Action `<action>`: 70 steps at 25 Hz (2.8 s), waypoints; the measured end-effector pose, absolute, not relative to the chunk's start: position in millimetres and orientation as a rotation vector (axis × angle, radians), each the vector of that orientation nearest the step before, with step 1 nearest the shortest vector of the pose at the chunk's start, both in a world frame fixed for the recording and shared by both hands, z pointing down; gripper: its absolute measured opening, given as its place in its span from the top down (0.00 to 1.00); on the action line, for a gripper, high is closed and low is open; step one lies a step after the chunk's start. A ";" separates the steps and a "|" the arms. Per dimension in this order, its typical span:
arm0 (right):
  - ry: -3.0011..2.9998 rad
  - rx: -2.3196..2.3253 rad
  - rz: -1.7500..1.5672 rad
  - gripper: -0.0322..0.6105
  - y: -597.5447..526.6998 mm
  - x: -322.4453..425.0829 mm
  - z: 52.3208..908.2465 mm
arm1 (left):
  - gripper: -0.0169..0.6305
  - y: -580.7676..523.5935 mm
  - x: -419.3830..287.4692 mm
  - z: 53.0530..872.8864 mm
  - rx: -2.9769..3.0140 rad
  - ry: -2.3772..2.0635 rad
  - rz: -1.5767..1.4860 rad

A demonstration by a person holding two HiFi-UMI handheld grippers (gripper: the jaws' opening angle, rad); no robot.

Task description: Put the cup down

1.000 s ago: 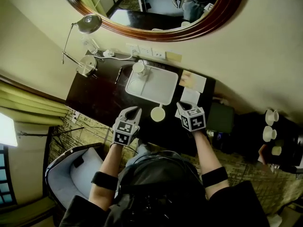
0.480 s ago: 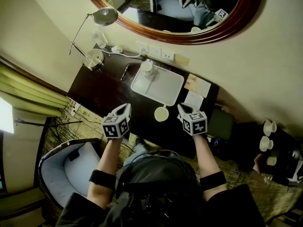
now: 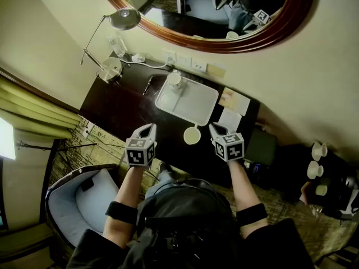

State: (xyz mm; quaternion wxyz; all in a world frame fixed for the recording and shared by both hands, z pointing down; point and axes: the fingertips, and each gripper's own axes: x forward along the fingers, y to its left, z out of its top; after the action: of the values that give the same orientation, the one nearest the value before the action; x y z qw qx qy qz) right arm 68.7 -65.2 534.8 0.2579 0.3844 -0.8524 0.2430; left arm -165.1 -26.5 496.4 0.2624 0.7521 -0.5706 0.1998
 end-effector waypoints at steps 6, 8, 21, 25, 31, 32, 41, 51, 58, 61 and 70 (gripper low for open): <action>-2.306 1.004 0.652 0.91 -67.2 58.5 541.3 | 0.96 -27.9 -162.3 493.7 2.037 -1.522 0.545; -2.307 0.991 0.646 0.90 -67.6 55.5 542.2 | 0.96 -27.9 -163.1 493.6 2.029 -1.514 0.538; -2.428 0.873 0.519 0.60 -115.2 12.8 530.1 | 0.96 -45.1 -172.4 507.7 2.028 -1.521 0.549; -2.469 0.773 0.491 0.42 -140.2 -14.4 533.6 | 0.96 -54.5 -175.7 514.2 2.022 -1.528 0.581; -2.509 0.640 0.438 0.21 -179.6 -49.6 558.2 | 0.96 -76.4 -183.5 527.4 1.988 -1.574 0.569; -2.507 0.630 0.429 0.20 -186.7 -54.2 564.2 | 0.96 -79.5 -184.0 531.3 1.984 -1.575 0.571; -2.486 0.612 0.335 0.13 -244.2 -95.1 610.6 | 0.96 -110.4 -195.9 569.5 1.931 -1.628 0.534; -2.485 0.650 0.330 0.13 -286.8 -125.2 631.3 | 0.96 -131.4 -194.9 586.6 1.907 -1.613 0.489; -2.487 0.640 0.307 0.13 -298.5 -146.0 639.5 | 0.96 -131.2 -200.3 592.5 1.893 -1.614 0.485; -2.485 0.633 0.331 0.15 -302.5 -152.5 642.6 | 0.96 -129.0 -212.8 595.7 1.876 -1.645 0.486; -2.485 0.635 0.309 0.33 -306.2 -153.8 648.4 | 0.96 -121.2 -232.6 602.3 1.836 -1.671 0.474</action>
State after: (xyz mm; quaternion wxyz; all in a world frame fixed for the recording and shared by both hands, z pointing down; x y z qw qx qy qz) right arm -153.8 -306.2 648.4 0.2757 0.2363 -0.9246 0.1149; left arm -232.6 -121.2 602.3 0.3022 0.6924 -0.6303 0.1788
